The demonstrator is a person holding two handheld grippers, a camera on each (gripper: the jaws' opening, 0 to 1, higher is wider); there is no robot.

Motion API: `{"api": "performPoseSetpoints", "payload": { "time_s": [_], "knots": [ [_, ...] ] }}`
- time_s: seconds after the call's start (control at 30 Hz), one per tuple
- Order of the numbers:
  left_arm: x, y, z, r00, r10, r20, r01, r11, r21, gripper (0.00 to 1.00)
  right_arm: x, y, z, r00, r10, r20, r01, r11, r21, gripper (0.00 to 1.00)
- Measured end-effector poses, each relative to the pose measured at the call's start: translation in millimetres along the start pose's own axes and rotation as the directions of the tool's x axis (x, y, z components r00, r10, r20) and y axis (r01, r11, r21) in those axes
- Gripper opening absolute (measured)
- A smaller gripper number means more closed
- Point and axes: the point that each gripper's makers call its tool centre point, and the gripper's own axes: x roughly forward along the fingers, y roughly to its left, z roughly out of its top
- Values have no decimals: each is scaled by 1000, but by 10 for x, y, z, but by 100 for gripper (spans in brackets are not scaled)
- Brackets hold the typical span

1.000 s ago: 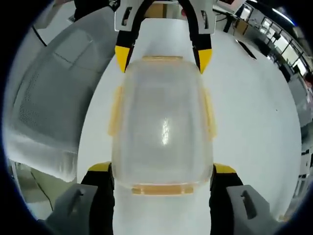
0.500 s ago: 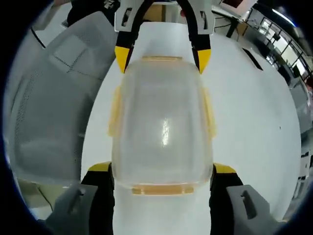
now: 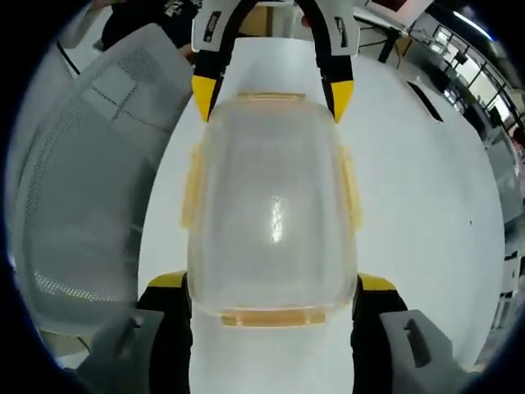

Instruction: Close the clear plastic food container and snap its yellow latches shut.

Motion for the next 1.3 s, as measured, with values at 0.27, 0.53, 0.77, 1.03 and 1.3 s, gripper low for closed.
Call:
{"api": "performPoseSetpoints", "payload": {
  "time_s": [0.27, 0.53, 0.77, 1.03, 1.3],
  "knots": [
    [-8, 187, -33, 1000, 9, 16, -9, 1000, -1, 68, 3, -199, 35, 1000, -28, -6, 28, 1000, 7, 76],
    [-19, 520, -70, 999, 20, 27, -20, 1000, 3, 69, 3, -500, 74, 998, -63, -1, 63, 998, 26, 75],
    [-12, 775, -71, 1000, 17, 21, -18, 1000, 13, 69, 10, -744, 90, 997, -78, 15, 77, 996, 44, 75],
    [8, 973, -32, 999, 13, 36, -14, 1000, 17, 69, 10, -945, 66, 996, -87, 27, 85, 995, 53, 75],
    [18, 1091, -17, 999, 23, 37, -24, 1000, 15, 69, 20, -1089, 58, 994, -100, 36, 98, 994, 52, 75]
  ]
}}
